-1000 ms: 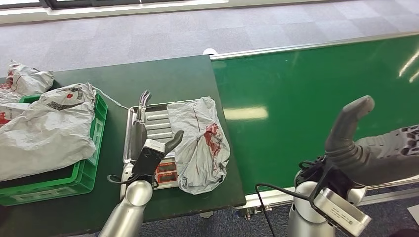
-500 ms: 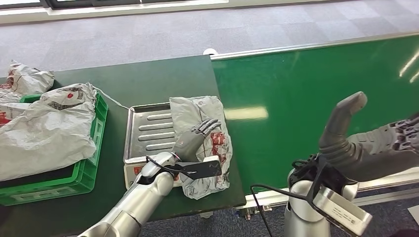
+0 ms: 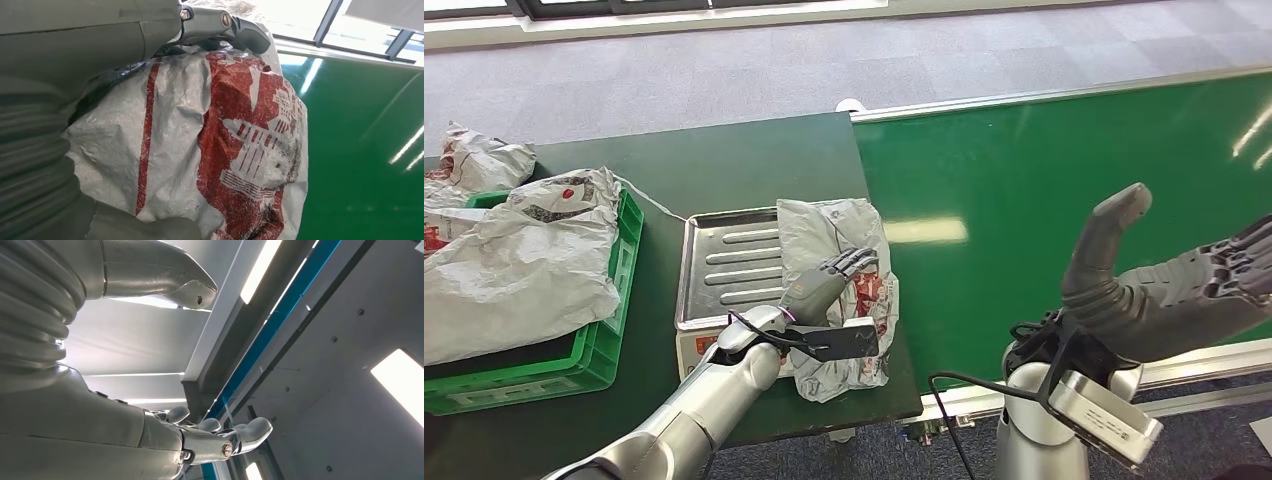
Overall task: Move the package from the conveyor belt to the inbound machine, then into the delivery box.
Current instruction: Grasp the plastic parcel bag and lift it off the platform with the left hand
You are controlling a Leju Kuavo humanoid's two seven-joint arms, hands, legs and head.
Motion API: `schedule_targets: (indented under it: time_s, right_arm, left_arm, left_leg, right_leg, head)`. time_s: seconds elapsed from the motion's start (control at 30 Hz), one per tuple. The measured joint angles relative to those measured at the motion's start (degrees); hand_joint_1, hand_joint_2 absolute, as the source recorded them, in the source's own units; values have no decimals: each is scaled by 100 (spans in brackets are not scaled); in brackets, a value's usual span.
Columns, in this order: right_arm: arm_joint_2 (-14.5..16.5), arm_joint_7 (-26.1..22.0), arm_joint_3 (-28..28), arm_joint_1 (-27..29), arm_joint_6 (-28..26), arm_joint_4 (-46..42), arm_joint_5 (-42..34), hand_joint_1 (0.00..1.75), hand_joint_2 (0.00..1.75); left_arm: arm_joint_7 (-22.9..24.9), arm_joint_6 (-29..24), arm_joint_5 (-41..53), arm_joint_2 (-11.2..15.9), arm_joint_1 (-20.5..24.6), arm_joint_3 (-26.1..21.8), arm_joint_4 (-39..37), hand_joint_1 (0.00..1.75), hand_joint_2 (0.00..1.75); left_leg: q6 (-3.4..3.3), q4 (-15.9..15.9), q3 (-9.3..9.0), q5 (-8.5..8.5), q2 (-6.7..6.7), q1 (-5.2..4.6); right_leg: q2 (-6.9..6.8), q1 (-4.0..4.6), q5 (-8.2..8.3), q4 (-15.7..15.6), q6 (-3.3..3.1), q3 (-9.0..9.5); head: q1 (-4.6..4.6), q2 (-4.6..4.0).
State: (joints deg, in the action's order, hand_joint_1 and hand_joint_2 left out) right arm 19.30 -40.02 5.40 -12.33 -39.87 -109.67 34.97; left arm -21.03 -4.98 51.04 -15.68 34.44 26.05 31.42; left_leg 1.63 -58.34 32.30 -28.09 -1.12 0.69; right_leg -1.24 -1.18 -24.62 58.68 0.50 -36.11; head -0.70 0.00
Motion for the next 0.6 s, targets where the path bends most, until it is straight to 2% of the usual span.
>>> schedule_targets:
  time_s: [0.2,0.33,0.5,0.6]
  right_arm:
    - [0,2,0,1,0,2,45,0,175]
    - [0,2,-1,1,0,2,81,0,175]
    - [0,2,-3,2,0,3,101,0,175]
    - [0,4,-8,1,0,39,144,0,175]
  left_arm:
    - [-50,89,36,-36,61,7,-108,0,175]
    - [-91,157,69,-90,122,24,-219,175,175]
    - [-150,208,80,-127,212,103,-335,175,175]
    - [-353,228,-186,-130,255,109,-363,175,175]
  left_leg:
    - [0,0,-1,1,1,0]
    - [-1,0,-1,1,2,-1]
    - [-1,0,0,1,5,-1]
    - [-1,0,1,1,5,-1]
  right_leg:
    - [-1,0,0,0,0,1]
    - [-2,-1,0,0,0,1]
    - [-5,-1,0,0,0,1]
    - [-5,-1,0,0,0,1]
  head:
    - [0,0]
    - [0,0]
    - [0,0]
    - [0,0]
